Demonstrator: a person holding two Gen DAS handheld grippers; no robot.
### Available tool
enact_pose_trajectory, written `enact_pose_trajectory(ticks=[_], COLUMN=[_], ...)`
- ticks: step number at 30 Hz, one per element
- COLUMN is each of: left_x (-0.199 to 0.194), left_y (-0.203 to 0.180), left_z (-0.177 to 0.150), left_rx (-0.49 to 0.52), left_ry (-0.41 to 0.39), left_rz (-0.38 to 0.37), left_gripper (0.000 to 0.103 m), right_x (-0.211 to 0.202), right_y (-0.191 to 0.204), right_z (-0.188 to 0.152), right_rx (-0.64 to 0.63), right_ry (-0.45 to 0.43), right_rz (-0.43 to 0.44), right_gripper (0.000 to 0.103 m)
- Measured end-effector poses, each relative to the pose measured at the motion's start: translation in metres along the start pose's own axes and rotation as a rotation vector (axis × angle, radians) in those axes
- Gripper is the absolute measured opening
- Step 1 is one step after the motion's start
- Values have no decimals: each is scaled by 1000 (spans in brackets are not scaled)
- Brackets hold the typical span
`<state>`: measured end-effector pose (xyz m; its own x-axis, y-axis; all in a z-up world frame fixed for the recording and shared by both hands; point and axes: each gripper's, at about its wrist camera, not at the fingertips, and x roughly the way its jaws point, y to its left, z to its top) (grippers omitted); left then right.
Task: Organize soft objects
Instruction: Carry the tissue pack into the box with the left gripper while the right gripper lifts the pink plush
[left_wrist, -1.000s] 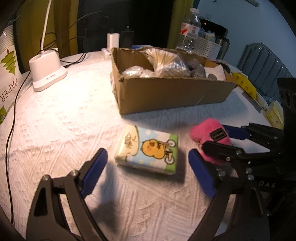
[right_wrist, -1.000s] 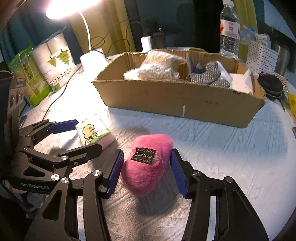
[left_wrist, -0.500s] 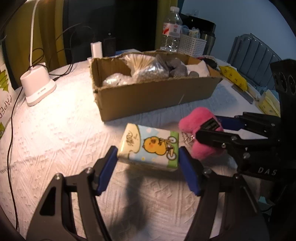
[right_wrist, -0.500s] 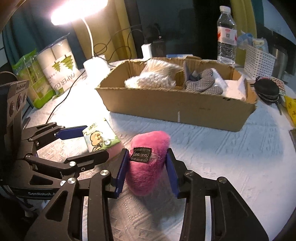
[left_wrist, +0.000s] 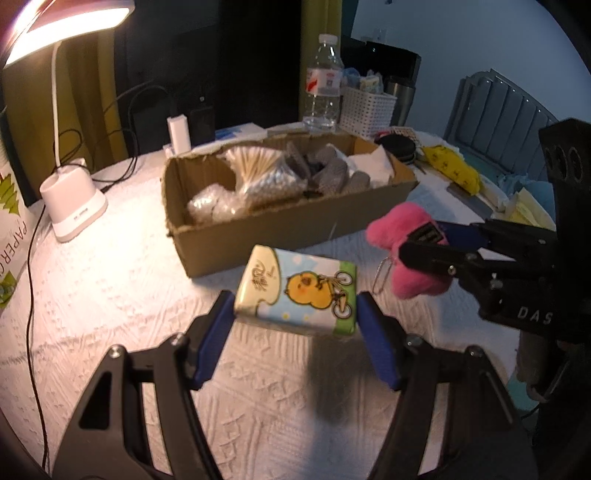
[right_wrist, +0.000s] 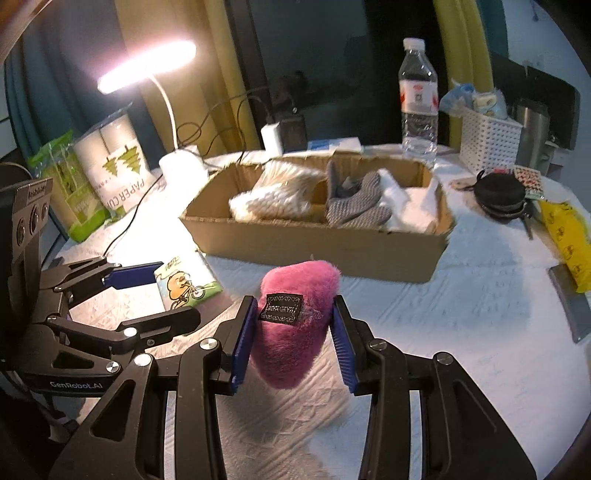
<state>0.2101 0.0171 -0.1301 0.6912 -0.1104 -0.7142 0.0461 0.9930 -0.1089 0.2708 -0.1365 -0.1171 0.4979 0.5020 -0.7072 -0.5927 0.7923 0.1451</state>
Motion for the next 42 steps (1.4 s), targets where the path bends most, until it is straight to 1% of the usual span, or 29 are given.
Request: enact_pose_trajectory(ticks=[9,22,27,31,36,42], left_x=[-11,-3,4,13,19,18], left_y=[3,29,37,41,50,61], left_z=[24,52,57,59,60,61], left_rx=[-12,-87,-109,-108,-126,-147], left_ry=[-56,-110,-111,-102,-96,-126], left_rz=[20,60,65,76,78,46], left_gripper=[68,68,68,68,69,69], right_x=[-16,-26,-26,-25,-20,-9], right_y=[-16,-33,-37,-36,-35,-26], right_z=[19,44,50,54,60,71], right_rx=[8,6,4,7,-1,-37], right_ry=[-56,-100,-109,-120,-114,-102], right_rz=[-12,-33,-40,-45,-54,-63], right_gripper=[42,42,42,42,42,42])
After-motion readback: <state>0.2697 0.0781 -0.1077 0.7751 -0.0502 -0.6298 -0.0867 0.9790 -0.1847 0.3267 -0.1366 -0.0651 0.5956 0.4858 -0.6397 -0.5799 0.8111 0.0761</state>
